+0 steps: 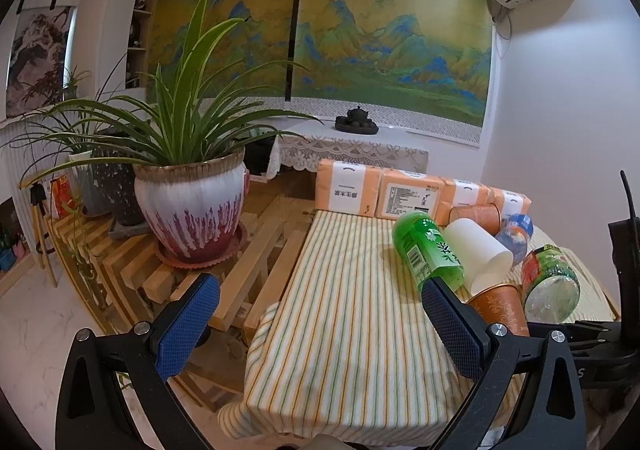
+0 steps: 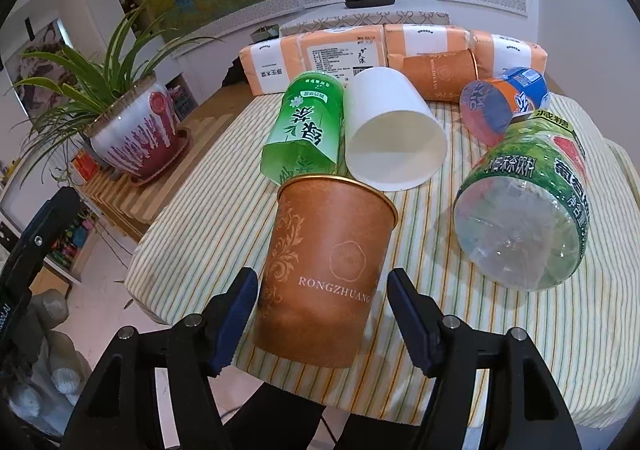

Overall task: Flip cup upside down
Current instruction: 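Lower the orange cup rim-down onto the table with the right gripper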

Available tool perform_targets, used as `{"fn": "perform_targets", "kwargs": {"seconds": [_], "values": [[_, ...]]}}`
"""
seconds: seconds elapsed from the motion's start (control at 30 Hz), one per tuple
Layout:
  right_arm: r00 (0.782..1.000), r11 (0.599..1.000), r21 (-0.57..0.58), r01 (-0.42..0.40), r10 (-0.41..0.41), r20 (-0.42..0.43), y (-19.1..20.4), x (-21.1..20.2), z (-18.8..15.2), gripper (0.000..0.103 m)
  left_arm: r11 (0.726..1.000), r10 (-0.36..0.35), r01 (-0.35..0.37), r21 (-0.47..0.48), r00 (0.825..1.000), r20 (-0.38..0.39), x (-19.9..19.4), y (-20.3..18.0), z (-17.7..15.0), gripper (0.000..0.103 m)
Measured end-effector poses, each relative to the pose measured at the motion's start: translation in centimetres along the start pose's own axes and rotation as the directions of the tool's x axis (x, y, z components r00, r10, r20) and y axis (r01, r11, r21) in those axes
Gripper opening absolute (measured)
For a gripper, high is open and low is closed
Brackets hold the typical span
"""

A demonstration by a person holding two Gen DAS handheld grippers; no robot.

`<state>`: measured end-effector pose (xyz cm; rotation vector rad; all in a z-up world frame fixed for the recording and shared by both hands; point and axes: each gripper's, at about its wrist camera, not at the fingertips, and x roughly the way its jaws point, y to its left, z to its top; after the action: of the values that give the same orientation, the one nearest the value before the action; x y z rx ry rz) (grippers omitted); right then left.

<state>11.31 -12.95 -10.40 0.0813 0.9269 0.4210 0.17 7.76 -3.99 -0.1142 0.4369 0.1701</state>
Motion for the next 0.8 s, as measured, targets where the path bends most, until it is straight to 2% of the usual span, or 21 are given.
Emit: {"fn": "perform_targets", "kwargs": {"seconds": [0.27, 0.47, 0.8], "values": [[0.998, 1.000, -0.001, 0.008, -0.008, 0.060, -0.1, -2.2, -0.4, 0.068, 1.000, -0.014, 0.014, 0.008, 1.000, -0.007, -0.1, -1.1, -0.3, 0.102], [0.988, 0.998, 0.022, 0.051, -0.054, 0.143, -0.9, -4.8, -1.7, 0.069, 0.999, -0.040, 0.040, 0.027, 0.999, -0.014, -0.3, -2.5, -0.6, 0.102], [0.970, 0.989, 0.101, 0.106, -0.125, 0.206, -3.5, -7.7, -4.2, 0.071, 0.996, -0.074, 0.075, 0.050, 0.997, -0.019, -0.8, -4.7, -1.0, 0.102]]}}
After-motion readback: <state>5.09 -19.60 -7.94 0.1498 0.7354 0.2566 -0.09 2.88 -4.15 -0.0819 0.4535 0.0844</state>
